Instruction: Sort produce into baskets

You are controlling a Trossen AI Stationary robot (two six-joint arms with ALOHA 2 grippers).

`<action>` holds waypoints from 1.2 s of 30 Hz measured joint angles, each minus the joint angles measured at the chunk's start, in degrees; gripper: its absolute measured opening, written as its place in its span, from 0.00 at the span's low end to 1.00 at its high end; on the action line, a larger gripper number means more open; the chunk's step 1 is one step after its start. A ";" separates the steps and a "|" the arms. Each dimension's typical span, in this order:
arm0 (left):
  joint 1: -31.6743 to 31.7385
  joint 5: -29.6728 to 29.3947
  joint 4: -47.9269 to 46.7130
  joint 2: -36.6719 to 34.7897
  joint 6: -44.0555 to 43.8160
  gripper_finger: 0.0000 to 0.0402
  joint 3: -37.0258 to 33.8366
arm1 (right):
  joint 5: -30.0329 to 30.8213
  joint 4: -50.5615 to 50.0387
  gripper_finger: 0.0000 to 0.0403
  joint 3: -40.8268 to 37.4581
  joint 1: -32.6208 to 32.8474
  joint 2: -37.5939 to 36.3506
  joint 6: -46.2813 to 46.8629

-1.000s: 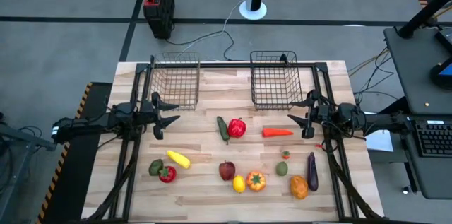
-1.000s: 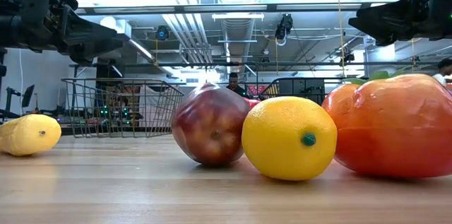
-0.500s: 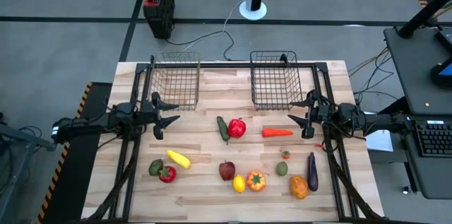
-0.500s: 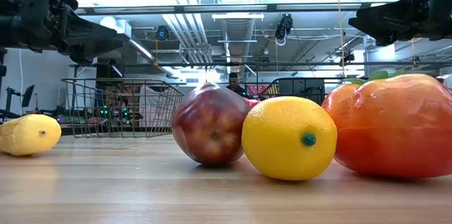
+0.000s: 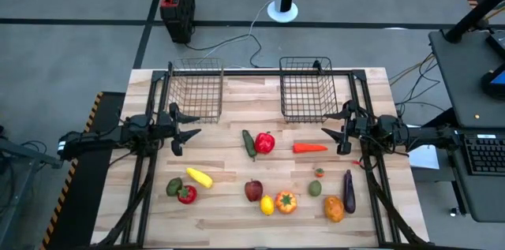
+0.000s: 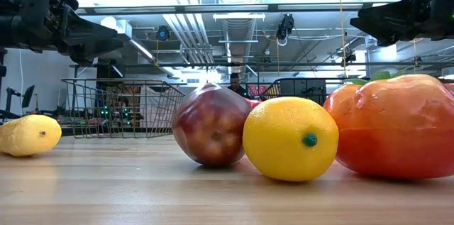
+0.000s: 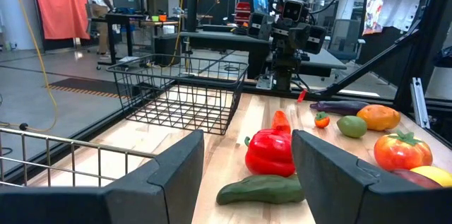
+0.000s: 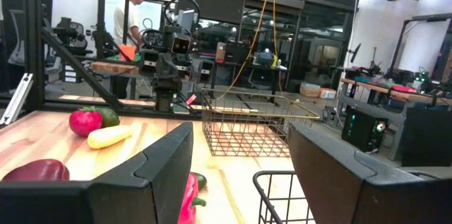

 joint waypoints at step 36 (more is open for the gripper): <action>-0.06 -2.05 20.26 0.00 -22.54 0.49 -0.01 | -0.03 0.98 0.56 0.00 0.00 0.00 29.52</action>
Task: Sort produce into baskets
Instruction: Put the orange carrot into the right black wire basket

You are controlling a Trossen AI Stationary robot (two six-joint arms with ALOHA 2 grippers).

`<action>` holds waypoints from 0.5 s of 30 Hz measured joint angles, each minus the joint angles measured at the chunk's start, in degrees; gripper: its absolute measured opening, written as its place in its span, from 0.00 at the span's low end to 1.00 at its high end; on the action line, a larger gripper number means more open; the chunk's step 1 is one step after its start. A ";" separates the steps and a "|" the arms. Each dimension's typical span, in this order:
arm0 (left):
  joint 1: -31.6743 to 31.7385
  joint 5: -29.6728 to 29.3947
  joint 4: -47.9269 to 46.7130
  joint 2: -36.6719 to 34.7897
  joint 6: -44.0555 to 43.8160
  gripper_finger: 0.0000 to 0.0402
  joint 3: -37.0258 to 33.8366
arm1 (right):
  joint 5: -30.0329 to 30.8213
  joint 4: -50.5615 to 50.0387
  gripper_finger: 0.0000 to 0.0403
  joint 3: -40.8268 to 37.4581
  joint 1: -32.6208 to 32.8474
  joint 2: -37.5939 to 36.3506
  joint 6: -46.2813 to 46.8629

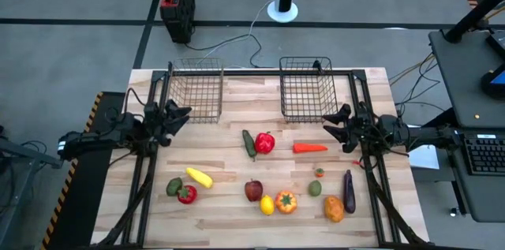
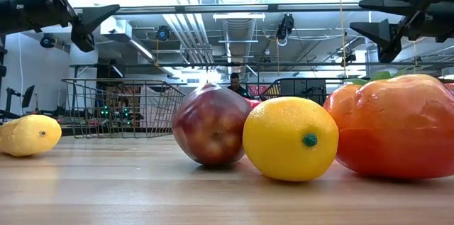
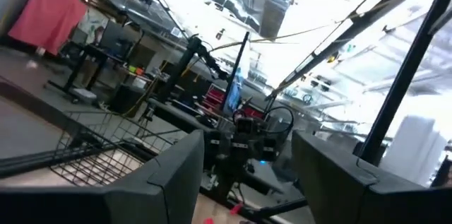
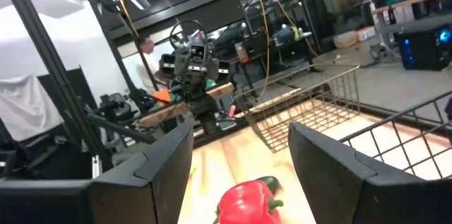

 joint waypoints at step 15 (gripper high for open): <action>-0.21 -0.60 5.45 6.08 -6.39 0.49 0.00 | 0.71 1.69 0.56 4.70 -0.02 2.15 0.97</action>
